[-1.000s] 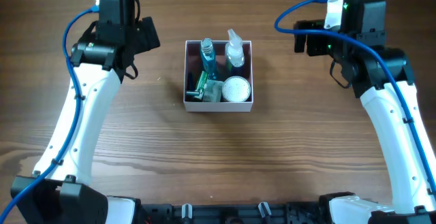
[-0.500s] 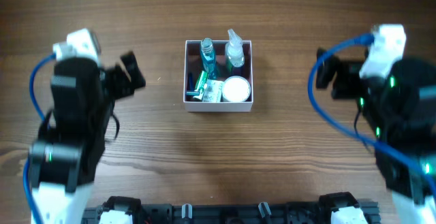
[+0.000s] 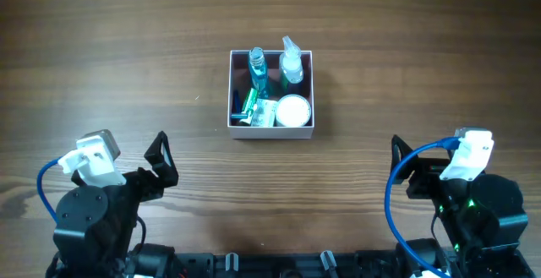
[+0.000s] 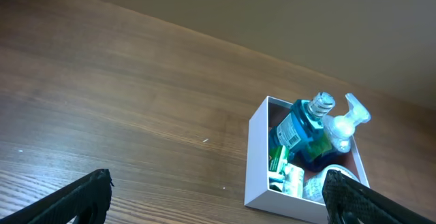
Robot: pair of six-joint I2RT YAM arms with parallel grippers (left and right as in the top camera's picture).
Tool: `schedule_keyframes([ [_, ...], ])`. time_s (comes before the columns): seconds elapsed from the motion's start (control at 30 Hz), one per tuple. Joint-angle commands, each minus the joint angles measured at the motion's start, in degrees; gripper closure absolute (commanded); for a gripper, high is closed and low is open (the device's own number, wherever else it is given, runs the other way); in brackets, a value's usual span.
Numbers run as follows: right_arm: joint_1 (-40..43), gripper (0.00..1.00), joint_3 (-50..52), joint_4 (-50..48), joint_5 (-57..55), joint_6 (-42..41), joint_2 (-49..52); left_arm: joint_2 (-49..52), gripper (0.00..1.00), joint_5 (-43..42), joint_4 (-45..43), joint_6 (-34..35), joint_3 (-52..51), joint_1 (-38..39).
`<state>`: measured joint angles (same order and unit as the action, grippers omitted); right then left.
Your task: Pack container
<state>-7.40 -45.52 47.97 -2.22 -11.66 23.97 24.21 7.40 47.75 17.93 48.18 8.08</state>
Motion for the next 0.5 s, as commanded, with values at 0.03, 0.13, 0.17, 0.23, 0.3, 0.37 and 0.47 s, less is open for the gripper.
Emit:
schedule_keyframes([
  [0.03,-0.2,0.0,0.4,0.2,-1.2,-0.8,-0.5,0.5,0.0,-0.9,-0.1,0.7,-0.8,-0.4],
  [0.13,-0.2,0.0,0.4,0.2,-1.2,-0.7,-0.5,0.5,0.0,-0.9,-0.1,0.7,-0.8,-0.4],
  [0.17,-0.2,0.0,0.4,0.2,-1.2,-0.7,-0.5,0.5,0.0,-0.9,-0.1,0.7,-0.8,-0.4],
  [0.23,-0.2,0.0,0.4,0.3,-1.2,-0.7,-0.5,0.5,0.0,-0.9,-0.1,0.7,-0.8,-0.4],
  [0.3,-0.2,0.0,0.4,0.4,-1.2,-0.7,-0.5,0.5,0.0,-0.9,-0.1,0.7,-0.8,-0.4],
  [0.37,-0.2,0.0,0.4,0.8,-1.2,-0.7,-0.5,0.5,0.0,-0.9,-0.1,0.7,-0.8,-0.4],
  [0.47,-0.2,0.0,0.4,1.4,-1.2,-0.7,-0.5,0.5,0.0,-0.9,-0.1,0.7,-0.8,-0.4],
])
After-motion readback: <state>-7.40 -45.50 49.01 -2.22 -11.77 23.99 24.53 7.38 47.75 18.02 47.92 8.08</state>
